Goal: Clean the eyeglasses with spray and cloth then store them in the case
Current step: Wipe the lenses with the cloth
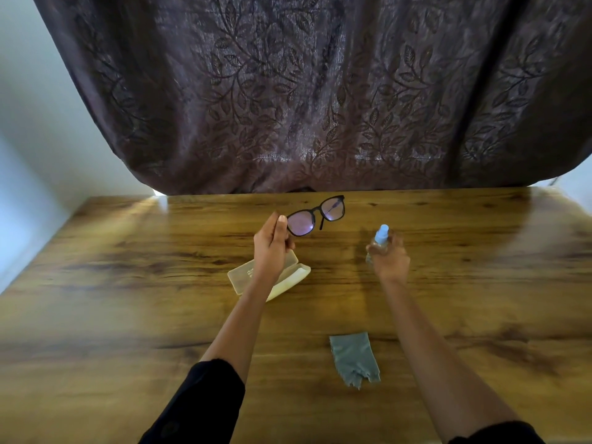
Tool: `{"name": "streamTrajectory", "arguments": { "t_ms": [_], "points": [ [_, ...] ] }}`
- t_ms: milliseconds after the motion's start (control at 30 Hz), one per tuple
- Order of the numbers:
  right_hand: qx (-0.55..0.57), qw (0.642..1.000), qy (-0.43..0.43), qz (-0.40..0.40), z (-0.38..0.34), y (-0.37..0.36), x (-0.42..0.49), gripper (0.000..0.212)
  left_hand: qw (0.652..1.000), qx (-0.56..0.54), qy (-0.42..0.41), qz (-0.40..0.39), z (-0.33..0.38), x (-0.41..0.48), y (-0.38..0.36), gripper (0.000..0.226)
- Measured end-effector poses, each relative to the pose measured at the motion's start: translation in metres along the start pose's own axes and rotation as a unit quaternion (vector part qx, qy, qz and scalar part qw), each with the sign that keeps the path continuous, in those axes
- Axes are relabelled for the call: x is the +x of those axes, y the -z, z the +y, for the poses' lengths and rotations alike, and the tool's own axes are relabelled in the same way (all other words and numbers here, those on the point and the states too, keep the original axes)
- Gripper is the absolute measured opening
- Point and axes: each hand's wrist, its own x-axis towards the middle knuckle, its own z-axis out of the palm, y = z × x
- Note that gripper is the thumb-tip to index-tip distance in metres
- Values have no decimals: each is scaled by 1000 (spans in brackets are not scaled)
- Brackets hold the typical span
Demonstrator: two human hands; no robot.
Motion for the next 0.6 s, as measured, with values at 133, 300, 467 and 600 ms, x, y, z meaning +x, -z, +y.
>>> {"name": "streamTrajectory", "arguments": {
  "t_ms": [133,300,467,600],
  "points": [
    [34,998,16,44,7,6,-19,76,1000,15,-12,-11,3,-7,4,34],
    [-16,998,49,43,18,11,-50,53,999,26,-35,-23,10,-15,5,35],
    [-111,989,100,17,33,12,-80,20,997,33,-48,-42,11,-20,7,34],
    [-193,978,74,8,38,13,-105,31,997,34,-52,-41,9,-21,8,35]
  ]
}}
